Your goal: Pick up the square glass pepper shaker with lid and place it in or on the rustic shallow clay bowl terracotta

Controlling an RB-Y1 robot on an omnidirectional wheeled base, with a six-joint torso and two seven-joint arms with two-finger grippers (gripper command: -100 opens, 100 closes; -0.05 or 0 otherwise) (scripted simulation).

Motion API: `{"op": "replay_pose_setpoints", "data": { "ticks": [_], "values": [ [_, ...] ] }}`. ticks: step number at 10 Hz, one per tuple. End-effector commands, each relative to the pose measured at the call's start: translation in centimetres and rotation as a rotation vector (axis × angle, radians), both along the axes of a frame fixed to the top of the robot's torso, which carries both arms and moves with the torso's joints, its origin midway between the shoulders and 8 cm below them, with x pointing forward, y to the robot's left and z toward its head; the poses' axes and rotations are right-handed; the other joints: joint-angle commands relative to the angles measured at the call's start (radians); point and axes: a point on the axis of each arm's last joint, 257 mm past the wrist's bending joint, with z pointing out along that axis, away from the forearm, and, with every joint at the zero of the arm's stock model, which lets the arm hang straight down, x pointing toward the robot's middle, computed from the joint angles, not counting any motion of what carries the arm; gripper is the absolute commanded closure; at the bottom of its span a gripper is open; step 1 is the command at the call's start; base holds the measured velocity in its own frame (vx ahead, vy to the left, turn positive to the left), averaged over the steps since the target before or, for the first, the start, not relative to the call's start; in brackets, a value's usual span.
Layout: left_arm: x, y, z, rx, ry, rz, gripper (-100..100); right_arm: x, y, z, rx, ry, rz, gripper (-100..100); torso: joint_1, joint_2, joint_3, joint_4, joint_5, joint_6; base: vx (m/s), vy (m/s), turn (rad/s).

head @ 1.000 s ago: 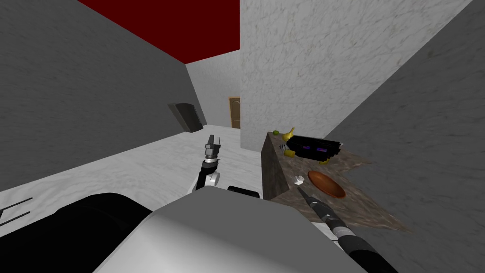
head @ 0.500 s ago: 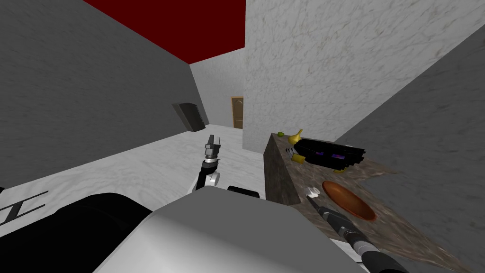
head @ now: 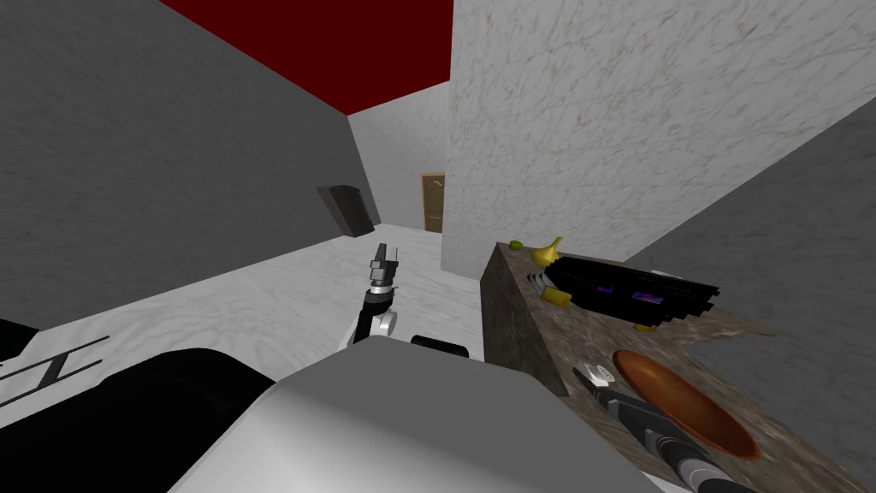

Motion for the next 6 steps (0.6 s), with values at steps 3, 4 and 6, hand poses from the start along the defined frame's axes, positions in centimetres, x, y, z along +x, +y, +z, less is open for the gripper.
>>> {"op": "replay_pose_setpoints", "data": {
  "ticks": [3,4,6],
  "values": [
    [0.0,0.0,0.0,0.000,0.000,0.000,0,0.0,-0.5,-1.2,0.002,-0.002,-0.020,-100,-0.003,0.002,0.001,0.001,-0.001,0.000,0.028,-0.003,0.054],
    [0.0,0.0,0.0,0.000,0.000,0.000,0,0.0,-0.5,-0.8,0.002,-0.002,-0.016,-100,-0.003,0.001,0.001,0.000,-0.001,0.000,0.021,-0.007,0.016],
    [0.0,0.0,0.0,0.000,0.000,0.000,0,0.0,-0.5,-0.9,0.002,-0.002,-0.016,100,-0.003,0.003,0.002,0.001,-0.001,0.000,0.001,-0.003,-0.004]
  ]
}}
